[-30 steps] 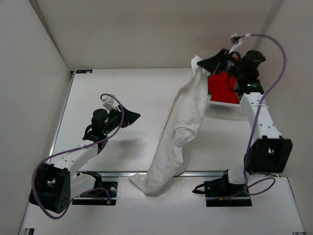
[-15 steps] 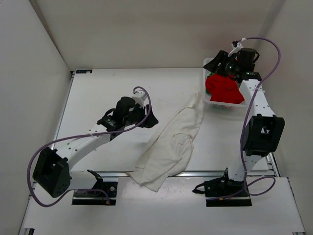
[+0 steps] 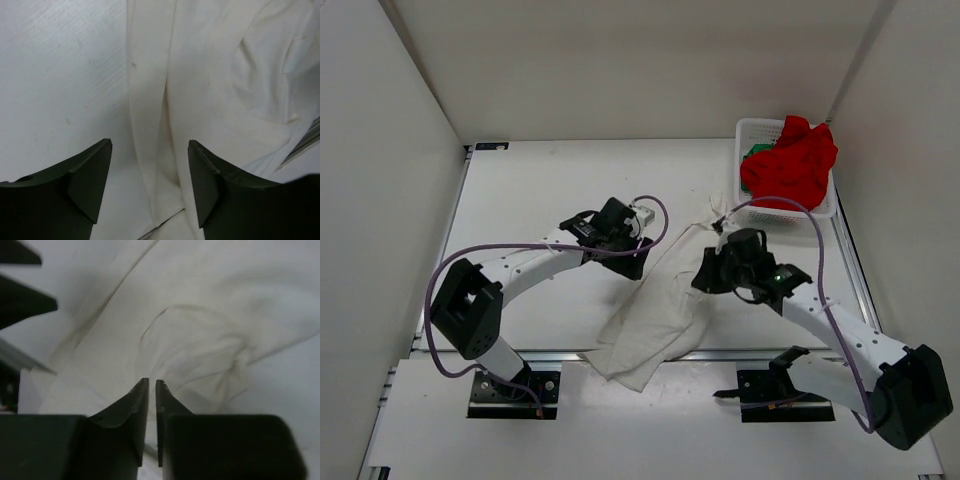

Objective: Fold and stack the t-shirts
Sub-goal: Move the tshirt to the center of the board, then flatten out the tshirt

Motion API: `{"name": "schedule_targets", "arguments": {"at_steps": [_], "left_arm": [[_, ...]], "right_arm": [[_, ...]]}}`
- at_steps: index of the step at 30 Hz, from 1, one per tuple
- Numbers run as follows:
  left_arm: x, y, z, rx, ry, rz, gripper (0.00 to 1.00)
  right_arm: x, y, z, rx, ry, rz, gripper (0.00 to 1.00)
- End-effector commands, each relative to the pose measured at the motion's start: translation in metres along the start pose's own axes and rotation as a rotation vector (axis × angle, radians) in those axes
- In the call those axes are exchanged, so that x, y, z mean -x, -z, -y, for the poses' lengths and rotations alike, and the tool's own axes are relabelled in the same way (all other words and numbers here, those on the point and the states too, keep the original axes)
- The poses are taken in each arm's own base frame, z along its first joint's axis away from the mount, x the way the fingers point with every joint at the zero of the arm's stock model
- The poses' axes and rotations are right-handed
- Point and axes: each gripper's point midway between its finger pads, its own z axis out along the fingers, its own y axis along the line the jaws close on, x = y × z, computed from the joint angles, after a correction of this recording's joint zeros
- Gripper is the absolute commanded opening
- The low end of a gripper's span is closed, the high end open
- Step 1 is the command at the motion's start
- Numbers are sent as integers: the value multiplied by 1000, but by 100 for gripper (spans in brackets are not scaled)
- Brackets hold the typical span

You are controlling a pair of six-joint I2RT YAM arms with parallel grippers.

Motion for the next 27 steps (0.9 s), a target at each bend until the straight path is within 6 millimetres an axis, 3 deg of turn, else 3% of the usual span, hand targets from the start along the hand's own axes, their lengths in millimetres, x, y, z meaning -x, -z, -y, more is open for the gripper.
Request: {"name": "schedule_targets", "arguments": {"at_steps": [1, 5, 13, 18, 21, 24, 27], "left_arm": [[-18, 3, -10, 28, -33, -72, 75], [-26, -1, -7, 23, -71, -135, 76], [-30, -23, 5, -16, -134, -234, 73], [-26, -36, 6, -13, -130, -255, 59], [-24, -38, 4, 2, -129, -252, 44], [-25, -43, 1, -5, -103, -252, 29], [-22, -43, -2, -8, -75, -231, 22]], "right_arm": [[-38, 1, -28, 75, -8, -36, 16], [-88, -12, -47, 143, -15, -140, 32], [-94, -16, -30, 68, -40, -138, 44], [-109, -17, -14, -8, -54, -188, 45], [-116, -16, -10, -12, -63, -206, 44], [-120, -17, -18, 49, -77, -220, 41], [-115, -19, -29, 106, -79, -222, 32]]}}
